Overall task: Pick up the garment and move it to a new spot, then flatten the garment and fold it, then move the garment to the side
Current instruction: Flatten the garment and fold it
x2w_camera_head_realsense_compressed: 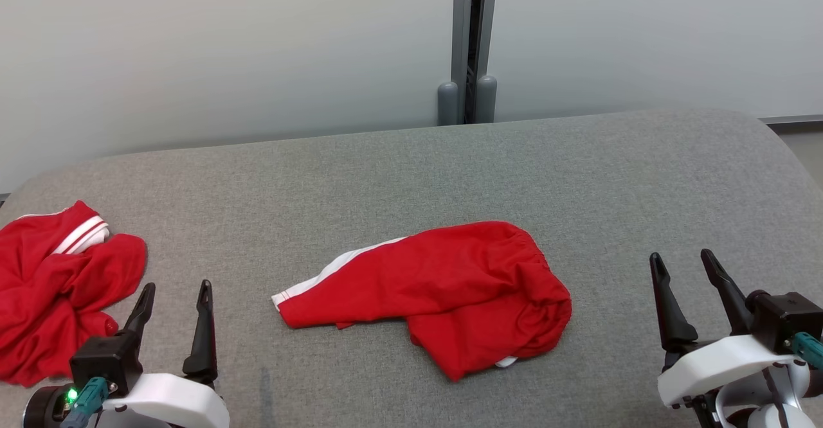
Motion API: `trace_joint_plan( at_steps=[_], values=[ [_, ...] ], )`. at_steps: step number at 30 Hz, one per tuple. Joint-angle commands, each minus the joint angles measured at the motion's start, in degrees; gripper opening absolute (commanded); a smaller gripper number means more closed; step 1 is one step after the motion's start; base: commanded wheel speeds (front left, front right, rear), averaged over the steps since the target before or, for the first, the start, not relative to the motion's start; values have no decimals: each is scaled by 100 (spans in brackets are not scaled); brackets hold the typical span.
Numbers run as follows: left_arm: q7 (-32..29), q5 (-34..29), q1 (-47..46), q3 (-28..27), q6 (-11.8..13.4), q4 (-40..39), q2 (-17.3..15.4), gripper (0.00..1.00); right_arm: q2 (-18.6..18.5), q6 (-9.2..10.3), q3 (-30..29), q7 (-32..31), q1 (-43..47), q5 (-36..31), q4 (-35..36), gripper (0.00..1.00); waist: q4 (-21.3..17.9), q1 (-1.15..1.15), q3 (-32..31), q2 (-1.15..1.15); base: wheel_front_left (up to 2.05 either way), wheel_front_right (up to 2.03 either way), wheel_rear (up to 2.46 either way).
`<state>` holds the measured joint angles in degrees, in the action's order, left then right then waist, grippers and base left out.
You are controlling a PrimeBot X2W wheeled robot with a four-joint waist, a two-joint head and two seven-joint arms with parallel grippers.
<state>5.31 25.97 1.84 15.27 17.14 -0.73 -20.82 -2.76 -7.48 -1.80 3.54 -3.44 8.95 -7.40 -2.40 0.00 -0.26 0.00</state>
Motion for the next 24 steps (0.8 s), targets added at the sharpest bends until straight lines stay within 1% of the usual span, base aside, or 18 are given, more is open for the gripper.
trace_joint_plan(
  at_steps=[1,14,19,22,24],
  values=[
    [5,32,-68,-6,10,22,-37,100,-32,-3,-21,4,-56,7,-4,100,2,0,-4,0,0,0,0],
    [-18,-8,-164,73,26,0,-41,100,-32,-3,55,-16,-170,27,-50,100,64,0,56,0,0,0,0],
    [-22,-42,-319,148,-5,-5,3,100,-36,-3,125,-116,-393,202,-130,100,183,0,198,0,0,0,0],
    [-1,-61,-424,226,-51,21,54,100,-154,-3,221,-288,-640,416,-307,100,298,0,329,0,0,0,0],
    [24,-72,-539,285,-93,46,92,100,-296,-3,347,-439,-818,623,-502,100,402,0,436,0,0,0,0]
  ],
)
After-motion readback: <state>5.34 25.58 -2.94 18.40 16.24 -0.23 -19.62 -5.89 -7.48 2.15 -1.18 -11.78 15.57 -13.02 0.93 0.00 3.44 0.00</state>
